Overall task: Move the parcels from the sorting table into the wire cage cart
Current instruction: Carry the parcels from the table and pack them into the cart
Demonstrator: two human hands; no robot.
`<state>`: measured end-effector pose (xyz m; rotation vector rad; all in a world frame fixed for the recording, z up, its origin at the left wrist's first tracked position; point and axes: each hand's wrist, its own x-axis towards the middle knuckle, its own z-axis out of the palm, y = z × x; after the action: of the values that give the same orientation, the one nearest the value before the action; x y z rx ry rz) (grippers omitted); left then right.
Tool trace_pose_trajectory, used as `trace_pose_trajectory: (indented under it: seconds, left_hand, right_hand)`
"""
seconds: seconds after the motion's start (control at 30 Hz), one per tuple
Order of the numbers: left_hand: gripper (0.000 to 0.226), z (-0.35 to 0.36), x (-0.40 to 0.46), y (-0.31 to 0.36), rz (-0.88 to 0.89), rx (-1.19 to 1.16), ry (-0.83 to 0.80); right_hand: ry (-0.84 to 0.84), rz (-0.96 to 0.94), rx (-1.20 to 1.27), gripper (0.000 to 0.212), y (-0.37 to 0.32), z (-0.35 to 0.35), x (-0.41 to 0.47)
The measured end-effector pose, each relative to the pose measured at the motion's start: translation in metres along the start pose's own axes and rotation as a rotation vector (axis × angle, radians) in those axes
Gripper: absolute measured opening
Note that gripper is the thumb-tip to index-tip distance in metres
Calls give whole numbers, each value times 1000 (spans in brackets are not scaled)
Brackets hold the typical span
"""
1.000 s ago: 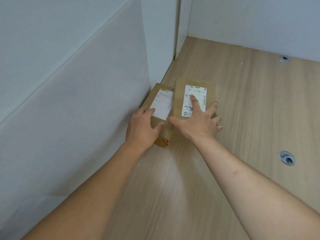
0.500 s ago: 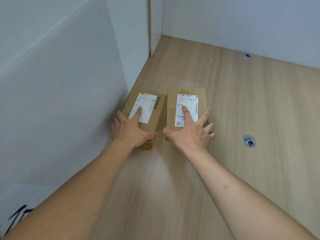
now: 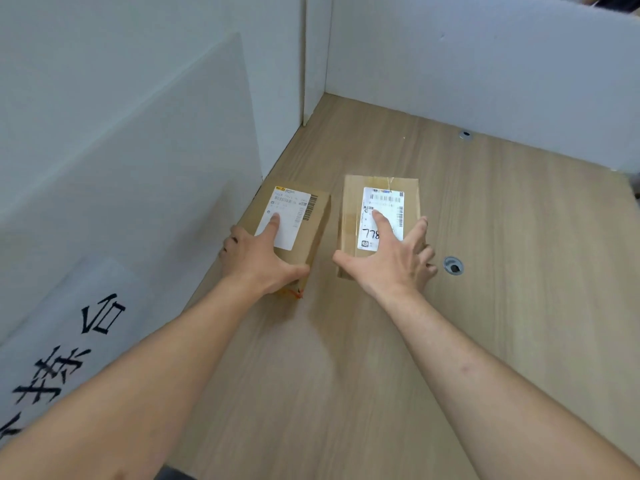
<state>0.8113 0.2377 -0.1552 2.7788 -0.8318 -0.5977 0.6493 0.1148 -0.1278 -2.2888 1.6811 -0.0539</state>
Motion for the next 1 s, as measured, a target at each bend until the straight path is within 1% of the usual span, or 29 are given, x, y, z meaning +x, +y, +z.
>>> trace_pose_trajectory:
  seconds: [0.13, 0.23, 0.33, 0.53, 0.7, 1.0]
  left_hand:
    - [122, -12, -63, 3, -31, -19, 90]
    - [121, -11, -112, 1, -86, -35, 154]
    - [122, -2, -159, -3, -161, -47, 180]
    - [124, 23, -246, -15, -302, -65, 228]
    - [126, 47, -308, -38, -427, -97, 253]
    - [127, 92, -386, -83, -550, -149, 233]
  right_hand:
    - [32, -104, 23, 108, 17, -28, -37]
    - [56, -197, 31, 109, 34, -39, -64]
    - [37, -261, 43, 109, 53, -41, -93]
    - [-39, -384, 62, 110, 91, -32, -151]
    - [-103, -492, 37, 110, 110, -17, -194]
    - [-190, -620, -33, 108, 121, 24, -256]
